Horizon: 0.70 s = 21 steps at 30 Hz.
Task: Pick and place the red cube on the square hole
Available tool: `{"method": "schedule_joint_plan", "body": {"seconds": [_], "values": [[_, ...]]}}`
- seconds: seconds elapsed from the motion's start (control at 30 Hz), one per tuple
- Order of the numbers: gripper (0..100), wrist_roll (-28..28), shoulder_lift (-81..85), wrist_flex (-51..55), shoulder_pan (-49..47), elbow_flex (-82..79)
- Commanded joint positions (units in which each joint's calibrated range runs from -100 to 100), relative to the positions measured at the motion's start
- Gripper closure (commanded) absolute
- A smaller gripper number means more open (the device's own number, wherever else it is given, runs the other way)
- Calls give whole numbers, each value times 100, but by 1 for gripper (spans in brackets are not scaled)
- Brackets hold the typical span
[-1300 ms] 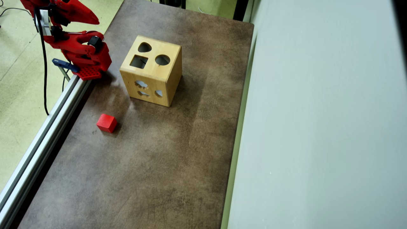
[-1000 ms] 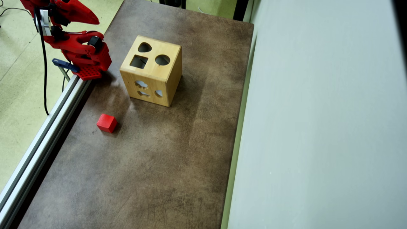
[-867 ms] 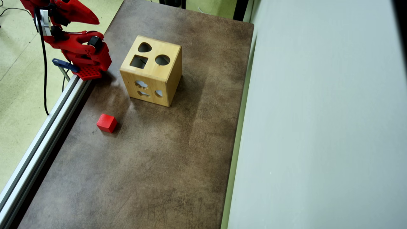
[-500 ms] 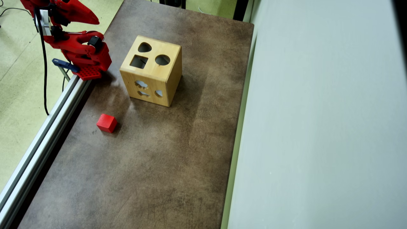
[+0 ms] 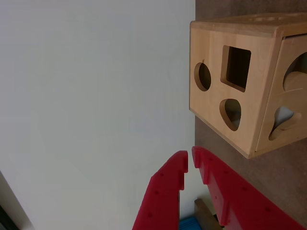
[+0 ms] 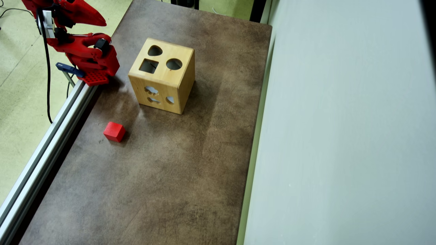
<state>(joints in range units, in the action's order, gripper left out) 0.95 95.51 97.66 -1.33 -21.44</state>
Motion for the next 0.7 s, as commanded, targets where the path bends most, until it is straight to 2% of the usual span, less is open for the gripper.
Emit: {"method": "schedule_joint_plan", "body": {"seconds": [0.0, 0.67], "values": [[97, 0, -9, 1, -8, 78], [97, -10, -26, -63, 51, -2]]}}
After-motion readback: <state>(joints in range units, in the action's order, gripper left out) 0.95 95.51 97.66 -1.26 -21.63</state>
